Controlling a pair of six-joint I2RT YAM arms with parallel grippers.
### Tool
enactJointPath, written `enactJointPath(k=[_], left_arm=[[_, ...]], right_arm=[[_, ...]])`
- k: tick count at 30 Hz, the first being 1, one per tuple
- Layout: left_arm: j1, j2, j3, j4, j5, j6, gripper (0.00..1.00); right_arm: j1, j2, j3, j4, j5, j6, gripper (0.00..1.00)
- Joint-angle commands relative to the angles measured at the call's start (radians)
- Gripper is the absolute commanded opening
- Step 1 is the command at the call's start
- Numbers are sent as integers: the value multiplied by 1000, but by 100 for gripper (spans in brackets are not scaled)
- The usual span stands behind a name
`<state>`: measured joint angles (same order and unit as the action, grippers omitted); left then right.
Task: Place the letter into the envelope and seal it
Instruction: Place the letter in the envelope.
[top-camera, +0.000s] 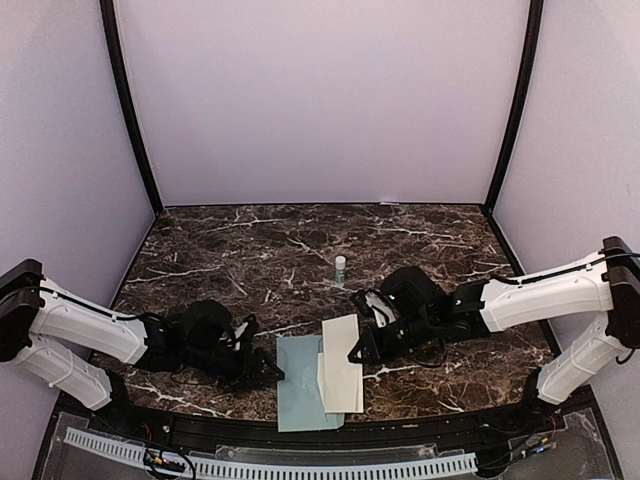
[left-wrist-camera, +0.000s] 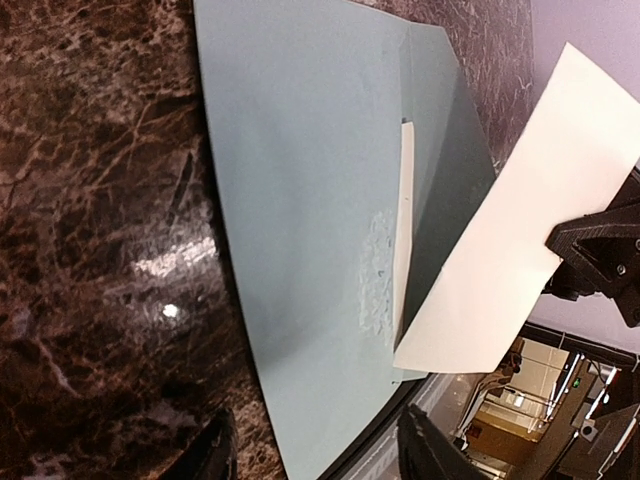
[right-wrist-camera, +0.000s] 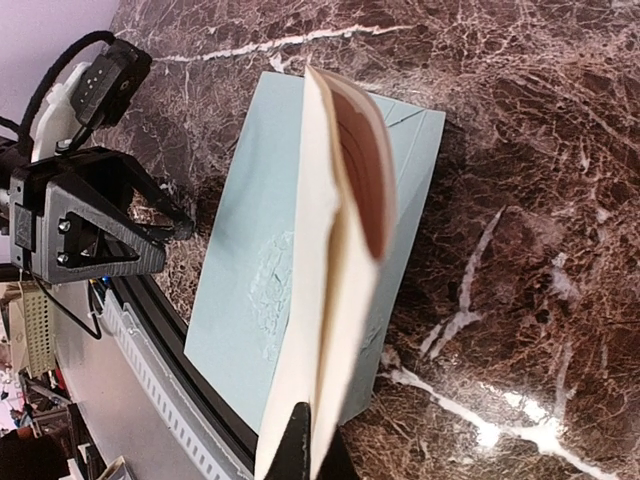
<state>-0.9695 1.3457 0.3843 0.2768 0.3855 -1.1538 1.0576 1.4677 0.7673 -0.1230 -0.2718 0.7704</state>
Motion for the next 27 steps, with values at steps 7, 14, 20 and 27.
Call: enactJointPath(k=[7, 14, 20, 27], left_arm=[[-26, -12, -10, -1, 27, -9, 52], [-38, 16, -20, 50, 34, -27, 52], [-50, 56, -19, 100, 47, -42, 52], [-62, 79, -16, 131, 50, -54, 51]], right_arm=[[9, 10, 0, 39, 20, -18, 0], [10, 15, 17, 19, 30, -42, 0], [18, 39, -8, 77, 15, -12, 0], [26, 69, -23, 119, 10, 9, 0]])
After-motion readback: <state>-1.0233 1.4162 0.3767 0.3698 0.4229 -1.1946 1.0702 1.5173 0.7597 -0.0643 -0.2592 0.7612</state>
